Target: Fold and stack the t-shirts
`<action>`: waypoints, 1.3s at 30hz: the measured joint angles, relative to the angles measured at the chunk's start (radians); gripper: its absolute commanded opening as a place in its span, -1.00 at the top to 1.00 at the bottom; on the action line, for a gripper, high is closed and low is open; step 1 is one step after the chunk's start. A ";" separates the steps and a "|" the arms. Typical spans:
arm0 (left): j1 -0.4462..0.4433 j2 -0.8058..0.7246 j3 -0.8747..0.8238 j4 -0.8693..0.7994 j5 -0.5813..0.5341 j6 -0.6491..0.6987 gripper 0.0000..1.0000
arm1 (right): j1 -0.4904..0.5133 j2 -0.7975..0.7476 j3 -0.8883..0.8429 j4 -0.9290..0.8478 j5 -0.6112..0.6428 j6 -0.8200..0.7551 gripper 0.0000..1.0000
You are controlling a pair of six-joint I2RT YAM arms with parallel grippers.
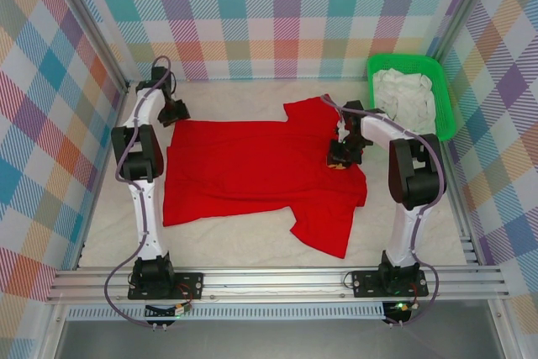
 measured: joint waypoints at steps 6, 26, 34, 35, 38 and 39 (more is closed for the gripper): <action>0.000 0.007 0.003 -0.006 0.005 0.033 0.40 | 0.000 0.000 -0.004 0.003 0.000 0.001 0.63; -0.014 -0.091 -0.148 0.023 0.018 0.005 1.00 | -0.002 0.150 0.422 -0.089 0.070 -0.029 0.25; -0.024 -0.233 -0.254 0.018 0.037 -0.024 1.00 | -0.027 0.501 0.956 -0.208 0.142 -0.059 0.23; -0.024 -0.246 -0.262 0.022 0.037 -0.026 1.00 | -0.033 0.561 1.036 -0.227 0.149 -0.062 0.23; -0.024 -0.262 -0.275 0.030 0.043 -0.027 1.00 | -0.050 0.682 1.175 -0.264 0.172 -0.066 0.15; -0.024 -0.262 -0.277 0.031 0.046 -0.027 1.00 | -0.055 0.699 1.184 -0.270 0.178 -0.066 0.12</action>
